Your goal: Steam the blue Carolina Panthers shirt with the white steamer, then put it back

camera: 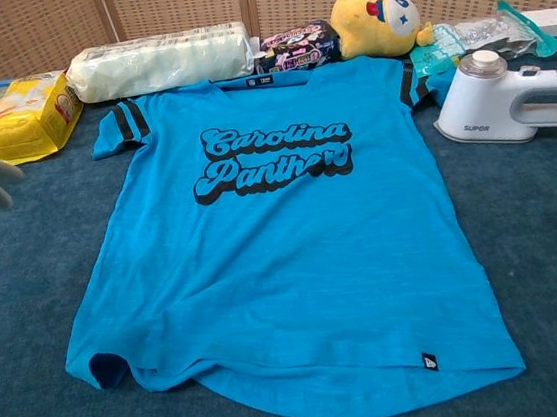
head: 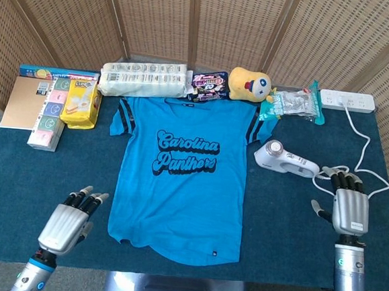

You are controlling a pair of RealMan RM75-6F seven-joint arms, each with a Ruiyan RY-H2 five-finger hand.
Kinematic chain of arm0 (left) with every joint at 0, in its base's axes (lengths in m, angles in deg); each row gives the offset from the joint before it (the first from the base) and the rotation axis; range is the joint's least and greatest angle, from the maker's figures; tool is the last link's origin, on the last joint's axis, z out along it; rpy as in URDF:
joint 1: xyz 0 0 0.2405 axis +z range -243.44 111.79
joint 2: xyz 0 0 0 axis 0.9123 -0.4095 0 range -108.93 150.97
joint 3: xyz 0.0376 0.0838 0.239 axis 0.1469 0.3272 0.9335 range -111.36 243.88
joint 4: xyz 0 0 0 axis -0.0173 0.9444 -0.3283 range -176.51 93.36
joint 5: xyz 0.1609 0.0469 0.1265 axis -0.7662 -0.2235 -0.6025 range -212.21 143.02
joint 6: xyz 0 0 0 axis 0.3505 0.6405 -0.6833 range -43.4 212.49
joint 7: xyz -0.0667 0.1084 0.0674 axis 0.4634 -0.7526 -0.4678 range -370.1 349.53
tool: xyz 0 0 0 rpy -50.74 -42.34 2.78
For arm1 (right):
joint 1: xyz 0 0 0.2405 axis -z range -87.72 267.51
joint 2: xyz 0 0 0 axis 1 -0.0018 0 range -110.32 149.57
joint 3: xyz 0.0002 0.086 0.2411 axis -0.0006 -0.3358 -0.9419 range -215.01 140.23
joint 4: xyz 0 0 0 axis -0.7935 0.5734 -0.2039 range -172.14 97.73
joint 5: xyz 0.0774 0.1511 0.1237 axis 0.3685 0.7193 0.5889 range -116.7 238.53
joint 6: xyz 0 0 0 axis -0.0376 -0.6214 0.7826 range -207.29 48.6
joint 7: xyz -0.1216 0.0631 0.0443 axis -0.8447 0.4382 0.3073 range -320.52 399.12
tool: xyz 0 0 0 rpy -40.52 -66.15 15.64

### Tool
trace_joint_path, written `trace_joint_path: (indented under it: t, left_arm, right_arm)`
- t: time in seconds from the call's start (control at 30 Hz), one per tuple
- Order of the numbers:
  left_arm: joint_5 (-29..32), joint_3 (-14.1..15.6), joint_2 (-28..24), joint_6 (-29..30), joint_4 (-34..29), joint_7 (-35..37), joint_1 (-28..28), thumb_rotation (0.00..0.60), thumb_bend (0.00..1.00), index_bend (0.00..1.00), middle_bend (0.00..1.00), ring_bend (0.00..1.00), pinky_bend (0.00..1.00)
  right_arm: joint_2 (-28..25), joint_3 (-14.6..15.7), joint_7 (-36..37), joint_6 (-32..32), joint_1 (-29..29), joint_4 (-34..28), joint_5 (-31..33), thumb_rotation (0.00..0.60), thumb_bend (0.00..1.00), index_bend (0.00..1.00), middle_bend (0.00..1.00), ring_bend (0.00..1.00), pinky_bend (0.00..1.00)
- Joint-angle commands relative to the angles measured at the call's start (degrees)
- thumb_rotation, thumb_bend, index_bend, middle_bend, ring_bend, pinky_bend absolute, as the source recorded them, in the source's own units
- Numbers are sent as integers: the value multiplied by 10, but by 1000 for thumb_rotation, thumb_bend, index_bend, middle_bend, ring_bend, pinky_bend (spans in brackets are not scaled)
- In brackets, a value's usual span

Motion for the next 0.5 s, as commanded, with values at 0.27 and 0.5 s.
trace_joint_path:
  t: [0.27,0.5]
  left_arm:
    - [-1,-2,-75,116,39,136,87,600,345,146,260,136,275]
    - [17,-10,-94,141,85,198,128,600,345,173,259,136,308]
  right_arm:
    - [-42,29,-4,-8,43,-34,8,600,240,271,315,297,232]
    - [-53,35,3,-19,64,-41,5,600,243,319,342,325,273]
